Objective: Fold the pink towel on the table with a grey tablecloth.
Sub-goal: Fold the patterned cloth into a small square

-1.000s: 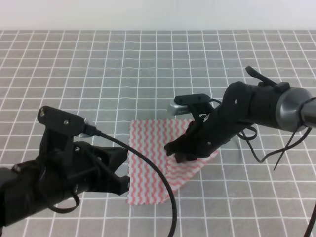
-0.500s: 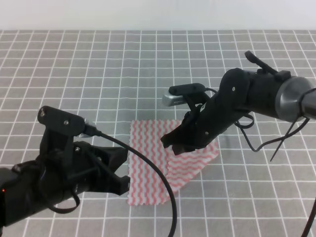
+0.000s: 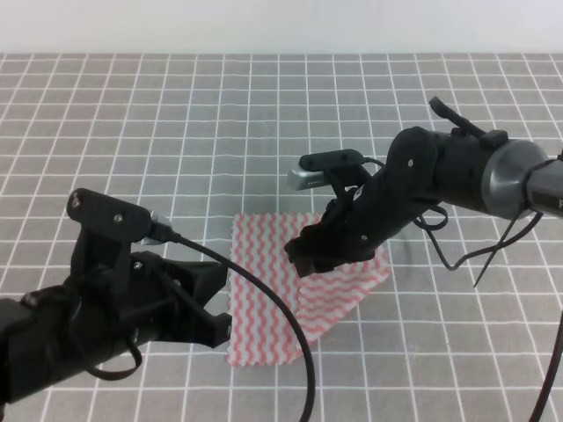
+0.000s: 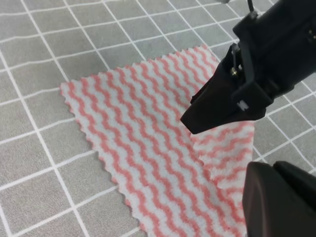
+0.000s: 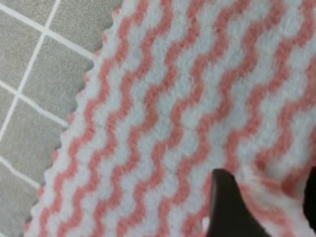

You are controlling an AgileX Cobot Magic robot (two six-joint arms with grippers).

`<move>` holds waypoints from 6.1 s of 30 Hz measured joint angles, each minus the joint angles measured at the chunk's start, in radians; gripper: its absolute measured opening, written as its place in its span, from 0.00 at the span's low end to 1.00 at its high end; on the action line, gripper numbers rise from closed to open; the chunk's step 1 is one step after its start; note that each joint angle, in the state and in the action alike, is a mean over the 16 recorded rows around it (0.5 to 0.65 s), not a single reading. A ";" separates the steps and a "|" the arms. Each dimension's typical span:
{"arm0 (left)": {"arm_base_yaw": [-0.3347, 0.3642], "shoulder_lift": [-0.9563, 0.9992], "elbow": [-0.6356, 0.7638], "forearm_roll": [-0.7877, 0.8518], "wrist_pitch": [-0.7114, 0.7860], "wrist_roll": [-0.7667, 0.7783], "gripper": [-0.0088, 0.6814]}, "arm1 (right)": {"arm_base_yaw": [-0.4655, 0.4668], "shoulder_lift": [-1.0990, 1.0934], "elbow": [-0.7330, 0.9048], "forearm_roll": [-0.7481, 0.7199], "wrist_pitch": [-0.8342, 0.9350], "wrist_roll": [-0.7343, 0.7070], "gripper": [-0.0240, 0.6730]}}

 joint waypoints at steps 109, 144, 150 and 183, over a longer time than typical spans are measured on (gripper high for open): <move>0.001 0.359 -0.026 -0.006 0.016 0.476 0.61 | -0.002 -0.048 -0.104 -0.127 0.113 0.143 0.02; 0.001 0.407 -0.065 -0.009 0.001 0.558 0.61 | -0.007 -0.050 -0.104 -0.124 0.115 0.142 0.02; 0.001 0.426 -0.066 -0.008 -0.002 0.560 0.59 | -0.009 -0.050 -0.104 -0.121 0.115 0.141 0.02; 0.001 0.461 -0.106 -0.017 0.003 0.637 0.01 | -0.033 -0.050 -0.104 -0.111 0.117 0.142 0.02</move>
